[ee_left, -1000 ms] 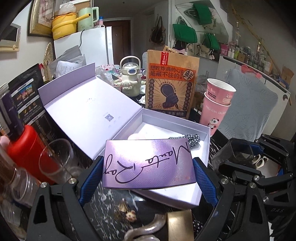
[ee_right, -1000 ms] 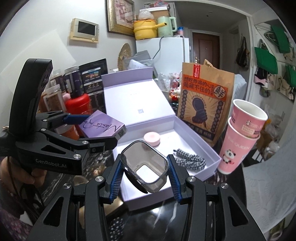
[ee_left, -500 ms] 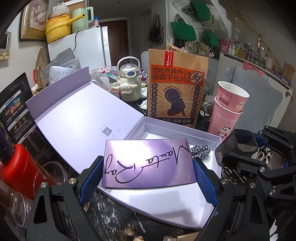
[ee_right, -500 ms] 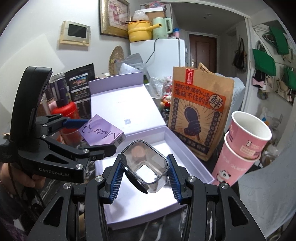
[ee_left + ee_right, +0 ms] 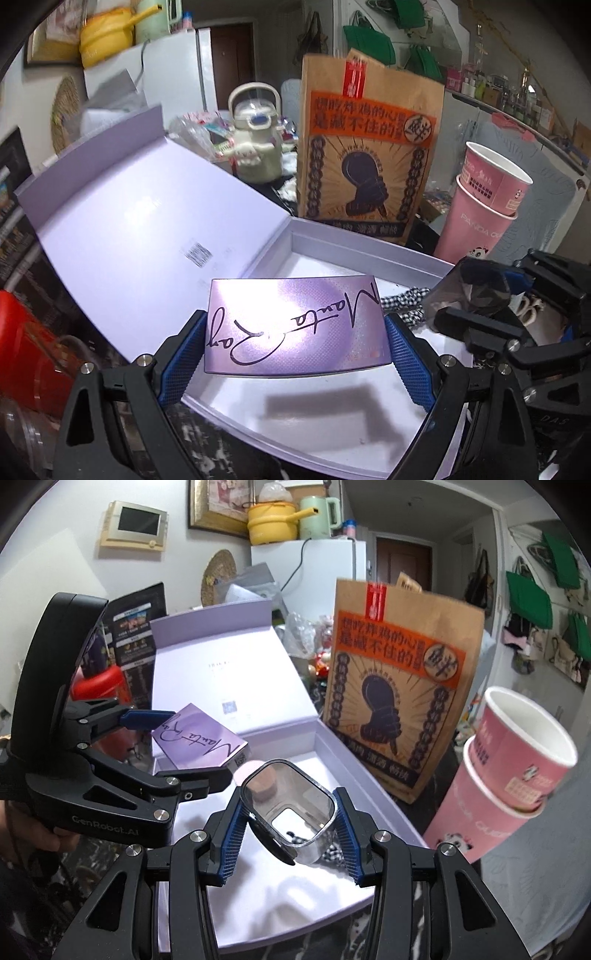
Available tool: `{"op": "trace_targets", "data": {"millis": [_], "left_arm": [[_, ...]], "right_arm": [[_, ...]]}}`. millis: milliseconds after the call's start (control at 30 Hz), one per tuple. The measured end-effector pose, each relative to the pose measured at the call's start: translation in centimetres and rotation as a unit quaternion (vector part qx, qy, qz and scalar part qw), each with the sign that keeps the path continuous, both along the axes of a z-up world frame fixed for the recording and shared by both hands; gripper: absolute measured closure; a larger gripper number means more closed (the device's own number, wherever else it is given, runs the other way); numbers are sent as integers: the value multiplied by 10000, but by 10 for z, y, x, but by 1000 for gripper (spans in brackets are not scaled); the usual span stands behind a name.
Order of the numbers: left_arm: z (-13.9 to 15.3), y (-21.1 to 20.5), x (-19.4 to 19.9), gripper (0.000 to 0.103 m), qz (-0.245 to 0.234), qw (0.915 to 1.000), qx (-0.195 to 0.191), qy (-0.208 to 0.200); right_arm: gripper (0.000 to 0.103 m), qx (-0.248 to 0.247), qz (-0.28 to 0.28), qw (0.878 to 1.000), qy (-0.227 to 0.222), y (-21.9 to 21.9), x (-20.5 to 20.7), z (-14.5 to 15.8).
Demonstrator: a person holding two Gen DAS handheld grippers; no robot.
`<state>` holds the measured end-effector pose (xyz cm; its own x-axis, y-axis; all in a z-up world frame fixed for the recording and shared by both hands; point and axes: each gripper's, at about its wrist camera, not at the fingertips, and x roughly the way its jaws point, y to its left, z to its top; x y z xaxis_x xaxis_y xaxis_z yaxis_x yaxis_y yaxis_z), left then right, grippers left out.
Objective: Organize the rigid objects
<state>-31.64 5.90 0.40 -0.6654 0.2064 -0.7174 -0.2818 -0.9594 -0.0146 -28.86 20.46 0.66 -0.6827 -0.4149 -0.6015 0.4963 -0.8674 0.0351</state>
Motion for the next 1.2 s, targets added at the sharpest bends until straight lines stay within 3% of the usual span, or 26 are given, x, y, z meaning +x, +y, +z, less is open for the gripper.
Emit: {"op": "trace_targets", "data": {"millis": [900, 1200], "left_arm": [[-48, 1, -8, 9, 56, 9966, -325, -755], [-58, 1, -6, 9, 120, 9945, -431, -951]], "right_arm": [[57, 132, 156, 9948, -1001, -15, -16, -54], [57, 270, 151, 9939, -1054, -17, -14, -60]]}}
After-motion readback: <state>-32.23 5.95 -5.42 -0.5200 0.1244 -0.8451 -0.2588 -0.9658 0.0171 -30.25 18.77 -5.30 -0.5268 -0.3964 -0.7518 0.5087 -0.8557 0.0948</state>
